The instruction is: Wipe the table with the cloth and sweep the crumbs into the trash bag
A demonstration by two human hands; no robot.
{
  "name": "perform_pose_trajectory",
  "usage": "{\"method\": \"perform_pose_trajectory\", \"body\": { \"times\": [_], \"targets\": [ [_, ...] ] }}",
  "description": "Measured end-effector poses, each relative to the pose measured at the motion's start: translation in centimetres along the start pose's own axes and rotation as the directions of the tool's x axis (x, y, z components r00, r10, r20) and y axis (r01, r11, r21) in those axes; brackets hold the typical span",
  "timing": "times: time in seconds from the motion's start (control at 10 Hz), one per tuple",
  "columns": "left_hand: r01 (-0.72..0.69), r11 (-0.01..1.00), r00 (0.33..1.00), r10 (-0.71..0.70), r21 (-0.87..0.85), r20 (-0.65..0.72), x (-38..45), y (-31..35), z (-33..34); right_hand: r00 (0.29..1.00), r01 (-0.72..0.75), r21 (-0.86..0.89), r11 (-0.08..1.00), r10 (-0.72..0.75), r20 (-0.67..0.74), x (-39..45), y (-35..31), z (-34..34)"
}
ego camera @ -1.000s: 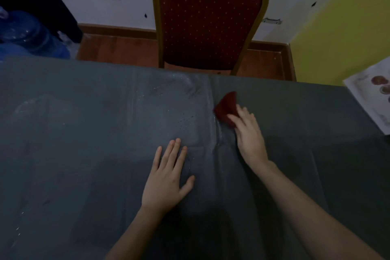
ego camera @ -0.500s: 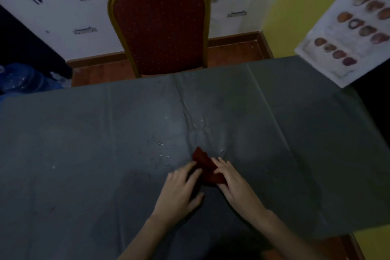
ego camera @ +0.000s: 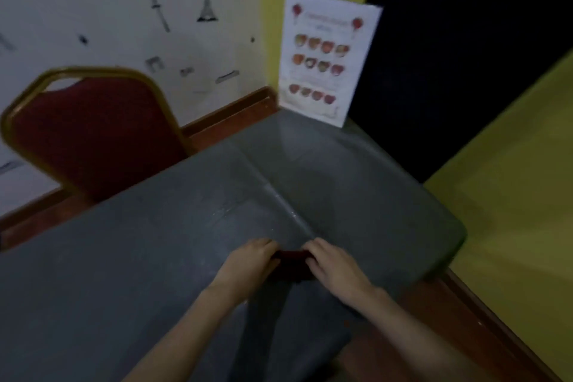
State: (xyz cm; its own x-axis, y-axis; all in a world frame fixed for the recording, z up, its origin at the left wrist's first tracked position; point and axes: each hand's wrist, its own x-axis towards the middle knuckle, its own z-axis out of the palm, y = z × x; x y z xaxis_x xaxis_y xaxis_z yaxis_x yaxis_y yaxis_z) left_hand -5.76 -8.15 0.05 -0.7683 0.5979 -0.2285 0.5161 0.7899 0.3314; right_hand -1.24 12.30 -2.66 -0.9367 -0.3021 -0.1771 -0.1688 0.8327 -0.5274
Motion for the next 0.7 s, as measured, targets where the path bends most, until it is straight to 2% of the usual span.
{"method": "perform_pose_trajectory", "body": {
  "times": [0.1, 0.3, 0.4, 0.5, 0.6, 0.7],
  "targets": [
    [-0.053, 0.998, 0.999, 0.053, -0.032, -0.004, 5.6, 2.8, -2.4, 0.994, -0.027, -0.066, 0.997, 0.020, -0.105, 0.8, 3.5, -5.6],
    [-0.101, 0.994, 0.977, 0.093, -0.031, -0.193, 13.6, 9.7, -3.5, 0.936, -0.164, -0.151, 0.975, 0.105, -0.337, -0.5, 9.6, -12.9],
    [-0.100, 0.995, 0.994, 0.100, 0.010, -0.035, 14.9, 12.1, -0.6, 0.942, -0.242, -0.197, 0.950, 0.181, -0.281, -2.3, 12.2, -12.7],
    [-0.114, 0.993, 0.951, 0.104, 0.017, 0.292, 13.9, 12.9, 3.3, 0.941, -0.328, -0.180, 0.927, 0.337, 0.018, -4.5, 14.2, -10.3],
    [-0.117, 0.993, 0.911, 0.109, -0.004, 0.397, 11.5, 12.2, 5.4, 0.899, -0.368, -0.134, 0.920, 0.389, 0.200, -5.9, 14.7, -8.3],
    [-0.072, 0.997, 0.932, 0.077, -0.026, 0.355, 10.3, 10.7, 4.4, 0.922, -0.373, -0.165, 0.913, 0.384, 0.039, -5.4, 13.7, -7.5]
  ]
}}
